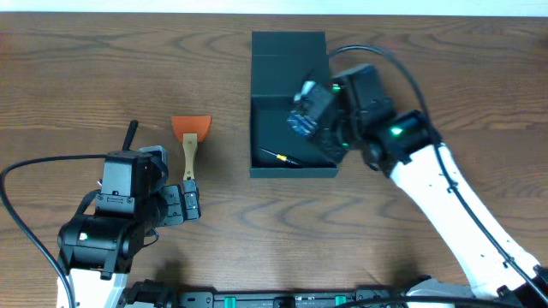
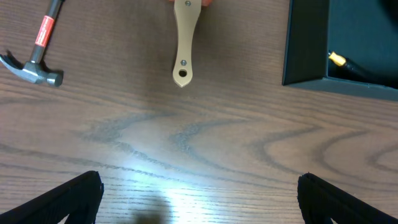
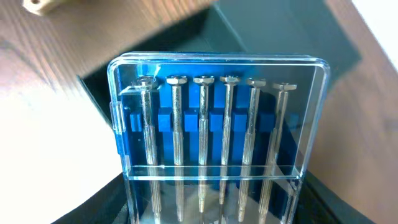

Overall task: Pack container
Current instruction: 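Carry the screwdriver set into the box and release it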

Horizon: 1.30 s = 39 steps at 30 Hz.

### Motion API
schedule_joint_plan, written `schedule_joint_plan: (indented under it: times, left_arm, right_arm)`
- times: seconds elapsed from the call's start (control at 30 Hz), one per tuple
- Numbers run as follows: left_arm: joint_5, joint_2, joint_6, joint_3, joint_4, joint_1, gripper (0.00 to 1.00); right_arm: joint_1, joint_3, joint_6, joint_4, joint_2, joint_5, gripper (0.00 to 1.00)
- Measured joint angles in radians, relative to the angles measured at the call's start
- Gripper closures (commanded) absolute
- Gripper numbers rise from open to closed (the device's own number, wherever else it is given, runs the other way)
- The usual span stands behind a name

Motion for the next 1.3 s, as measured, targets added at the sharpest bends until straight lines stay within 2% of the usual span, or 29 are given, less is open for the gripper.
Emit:
schedule_joint_plan:
  times: [0.4,0.7,0.77,0.8,0.83,0.97,1.13,1.27,1.3]
  left_arm:
    - [0.000,0.000,0.000,0.000,-0.003,0.000,0.01]
    - [0.000,0.000,0.000,0.000,-0.003,0.000,0.01]
    - [0.000,0.000,0.000,0.000,-0.003,0.000,0.01]
    - [0.000,0.000,0.000,0.000,-0.003,0.000,0.01]
    - [0.000,0.000,0.000,0.000,-0.003,0.000,0.01]
    - [0.000,0.000,0.000,0.000,-0.003,0.000,0.01]
    - [0.000,0.000,0.000,0.000,-0.003,0.000,0.01]
    - [0.000,0.000,0.000,0.000,-0.003,0.000,0.02]
    - [0.000,0.000,0.000,0.000,-0.003,0.000,0.01]
  right_arm:
    - [0.032,0.056,-0.201,0.042,0.312,-0.007,0.99]
    - [0.032,0.056,-0.250,0.076,0.460,-0.031,0.98]
    - [0.032,0.056,-0.251,0.080,0.483,-0.032,0.89]
    - [0.032,0.056,-0.253,0.086,0.497,-0.034,0.75]
    - [0.032,0.056,-0.254,0.089,0.508,-0.034,0.71]
    - [0.032,0.056,-0.254,0.104,0.521,-0.034,0.69]
    - [0.032,0.057,-0.253,0.125,0.523,-0.035,0.57]
    - [0.032,0.057,-0.243,0.124,0.523,-0.035,0.55]
    - [0.032,0.057,-0.238,0.124,0.523,-0.035,0.51]
